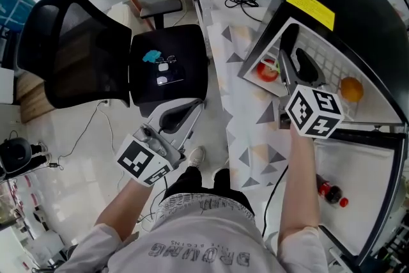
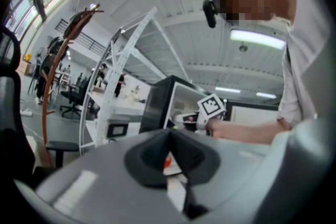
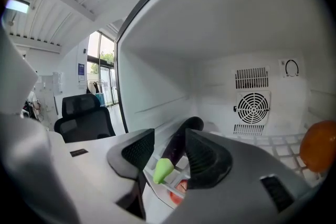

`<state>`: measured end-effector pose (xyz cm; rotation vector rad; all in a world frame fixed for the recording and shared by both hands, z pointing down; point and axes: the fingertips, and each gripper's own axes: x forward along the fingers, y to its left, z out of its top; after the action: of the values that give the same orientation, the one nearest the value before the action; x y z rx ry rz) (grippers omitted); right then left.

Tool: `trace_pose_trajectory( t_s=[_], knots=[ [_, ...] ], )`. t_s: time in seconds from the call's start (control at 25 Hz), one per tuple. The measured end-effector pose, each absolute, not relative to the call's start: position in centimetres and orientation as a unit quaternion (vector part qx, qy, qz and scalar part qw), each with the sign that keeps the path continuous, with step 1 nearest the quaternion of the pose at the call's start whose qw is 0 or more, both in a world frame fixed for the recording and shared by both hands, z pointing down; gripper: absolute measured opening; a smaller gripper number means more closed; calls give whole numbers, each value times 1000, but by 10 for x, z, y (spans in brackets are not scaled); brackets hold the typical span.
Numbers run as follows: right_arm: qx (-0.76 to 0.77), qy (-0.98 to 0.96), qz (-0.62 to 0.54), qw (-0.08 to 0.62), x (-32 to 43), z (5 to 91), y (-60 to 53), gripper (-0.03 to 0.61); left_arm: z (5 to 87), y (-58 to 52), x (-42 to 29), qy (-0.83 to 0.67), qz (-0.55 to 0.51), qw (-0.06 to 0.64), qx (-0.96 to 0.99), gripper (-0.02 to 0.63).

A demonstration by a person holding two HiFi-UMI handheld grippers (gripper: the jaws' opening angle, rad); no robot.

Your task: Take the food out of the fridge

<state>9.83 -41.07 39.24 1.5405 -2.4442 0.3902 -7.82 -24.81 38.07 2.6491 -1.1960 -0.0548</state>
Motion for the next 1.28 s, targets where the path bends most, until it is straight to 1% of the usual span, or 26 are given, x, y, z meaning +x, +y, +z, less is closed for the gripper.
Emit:
trace_pose_trajectory(
  t_s=[0.16,0.32,0.72,0.8,0.92,1.28],
  knots=[
    [541,-819,114,152,98,399,-416,182,381,-250,-84,-410,-19,118,904,6],
    [547,-808,109,190,95,408,-420,193,382,-252,-87,-407,-21,119,905,6],
    [559,-776,97,277,95,427,-422,193,380,-252,-102,-405,-27,119,906,6],
    [561,-770,94,289,96,429,-423,175,379,-253,-105,-405,-28,119,906,6],
    [564,-765,94,296,97,429,-423,149,377,-252,-109,-404,-29,117,907,6],
    [580,-759,83,283,107,421,-416,121,373,-252,-105,-393,-28,111,913,6]
  ],
)
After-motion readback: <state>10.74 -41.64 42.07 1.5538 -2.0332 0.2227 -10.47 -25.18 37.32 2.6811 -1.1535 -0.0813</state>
